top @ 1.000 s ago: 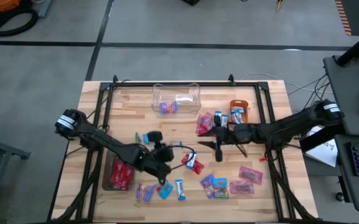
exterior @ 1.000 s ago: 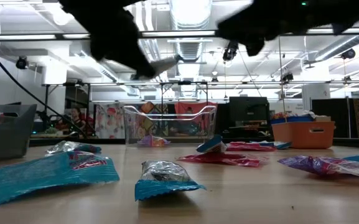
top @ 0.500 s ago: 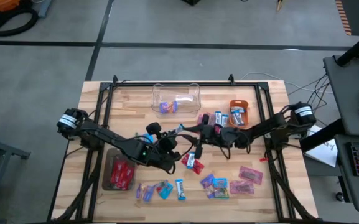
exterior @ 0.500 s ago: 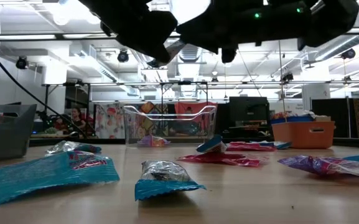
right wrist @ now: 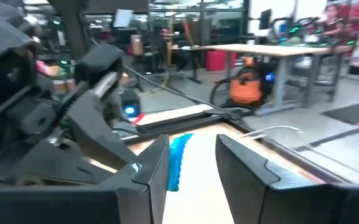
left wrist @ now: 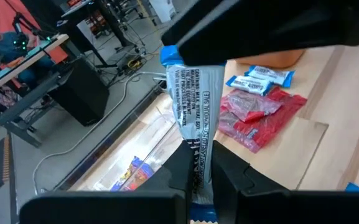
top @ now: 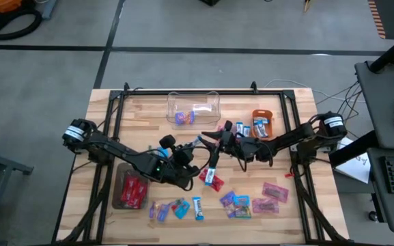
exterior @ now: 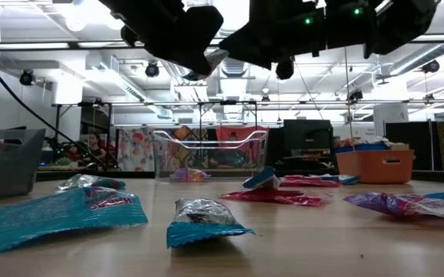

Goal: Sort candy
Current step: Put the white chocolate into the orange bin

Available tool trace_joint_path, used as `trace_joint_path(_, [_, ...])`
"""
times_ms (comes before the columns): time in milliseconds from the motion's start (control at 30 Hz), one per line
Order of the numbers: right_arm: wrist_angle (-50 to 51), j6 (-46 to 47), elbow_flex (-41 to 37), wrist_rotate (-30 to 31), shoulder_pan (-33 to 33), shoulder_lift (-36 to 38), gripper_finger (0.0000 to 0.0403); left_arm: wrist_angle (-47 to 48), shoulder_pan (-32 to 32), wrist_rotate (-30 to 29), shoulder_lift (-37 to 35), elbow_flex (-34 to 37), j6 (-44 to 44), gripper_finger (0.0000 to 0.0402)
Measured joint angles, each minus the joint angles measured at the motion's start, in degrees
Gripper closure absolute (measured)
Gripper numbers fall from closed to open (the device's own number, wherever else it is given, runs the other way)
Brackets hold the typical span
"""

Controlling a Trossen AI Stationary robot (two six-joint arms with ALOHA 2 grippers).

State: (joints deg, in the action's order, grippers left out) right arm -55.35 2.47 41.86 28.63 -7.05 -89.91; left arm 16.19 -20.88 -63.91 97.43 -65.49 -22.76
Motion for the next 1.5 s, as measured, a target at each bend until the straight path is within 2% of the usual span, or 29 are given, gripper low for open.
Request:
trace_joint_path(167, [3.45, 5.82, 1.35, -7.93, 1.67, -0.1, 0.028, -1.7, 0.21, -0.13, 0.07, 0.0, -0.71, 0.0386])
trace_joint_path(333, [5.78, 6.19, 1.91, -8.22, 1.84, -0.11, 0.0284, -3.92, 0.28, -0.1, 0.2, 0.0, -0.29, 0.0386])
trace_joint_path(433, [5.79, 5.96, 1.91, -8.94, 1.84, -0.11, 0.031, -4.06, 0.27, -0.1, 0.2, 0.0, -0.29, 0.0386])
trace_joint_path(533, [5.72, 6.64, 1.91, -11.06, 1.95, -0.11, 0.0363, -4.51, 0.26, -0.09, 0.2, 0.0, -0.28, 0.0383])
trace_joint_path(700, [7.78, 6.48, 1.91, -11.35, 1.93, 1.18, 0.0371, -5.01, 0.2, 1.4, 0.2, 0.0, 0.11, 0.0349])
trace_joint_path(833, [14.75, 6.42, 1.91, -11.02, 1.91, 4.37, 0.0371, -5.26, 0.2, 4.66, 0.2, 0.0, -1.01, 0.0305])
trace_joint_path(967, [27.01, 5.71, 1.89, -7.12, 2.36, 9.73, 0.0371, -4.19, 0.2, 6.42, -0.19, 0.0, -1.34, 0.0265])
trace_joint_path(1100, [48.6, 8.83, 1.91, 1.15, 4.79, 18.52, 0.0371, -0.55, 0.2, 9.49, -1.65, 0.0, -2.03, 0.0245])
trace_joint_path(1233, [74.74, 23.79, 1.91, 8.45, 9.41, 27.07, 0.0372, 4.01, 0.23, 15.21, -3.7, 0.0, -2.46, 0.0244])
trace_joint_path(1367, [99.23, 42.8, 1.81, 9.28, 13.95, 31.44, 0.0372, 7.95, 0.56, 25.39, -6.01, 0.0, -2.81, 0.025])
trace_joint_path(1433, [106.72, 48.76, 1.08, 9.0, 15.0, 31.51, 0.0372, 9.0, 0.57, 28.63, -6.67, 0.0, -2.85, 0.0254])
trace_joint_path(1500, [108.84, 51.67, 0.3, 8.97, 15.35, 31.11, 0.0359, 9.65, 0.57, 30.23, -6.88, 0.0, -2.87, 0.0258])
